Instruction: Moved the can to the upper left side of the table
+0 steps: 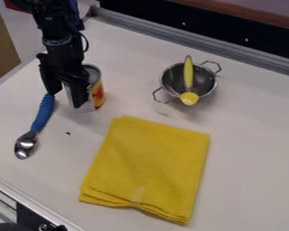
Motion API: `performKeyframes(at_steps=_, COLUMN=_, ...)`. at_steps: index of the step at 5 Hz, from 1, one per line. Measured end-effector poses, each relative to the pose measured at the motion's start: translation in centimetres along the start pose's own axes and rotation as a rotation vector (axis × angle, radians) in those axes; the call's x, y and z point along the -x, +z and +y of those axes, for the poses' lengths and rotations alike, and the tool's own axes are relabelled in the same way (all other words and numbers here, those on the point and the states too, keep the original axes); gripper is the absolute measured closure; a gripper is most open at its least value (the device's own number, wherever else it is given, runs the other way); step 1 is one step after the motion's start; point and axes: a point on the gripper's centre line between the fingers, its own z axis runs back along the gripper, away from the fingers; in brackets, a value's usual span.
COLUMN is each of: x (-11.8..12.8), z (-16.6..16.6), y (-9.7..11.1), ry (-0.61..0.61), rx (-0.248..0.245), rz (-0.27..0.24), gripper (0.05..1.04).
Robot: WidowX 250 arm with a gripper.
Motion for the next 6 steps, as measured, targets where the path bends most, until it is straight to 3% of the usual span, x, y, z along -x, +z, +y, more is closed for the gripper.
performKeyframes(at_steps=1, x=-2.4, z=-0.1, y=0.1, ry=0.074, rx=0.016, rz=-0.087, gripper=0.087)
performKeyframes(at_steps=2, x=-4.7, z=-0.6, y=0.4, ry=0.086, rx=0.052, rz=-0.103, gripper=0.087)
performKeyframes(at_steps=5, x=-10.9, z=-1.2, y=0.8, ry=0.154, rx=0.058, rz=-0.125, gripper=0.087)
performKeyframes(at_steps=6, x=-10.3, z=-1.2, y=0.3, ry=0.163, rx=0.085, rz=-0.121, gripper=0.087)
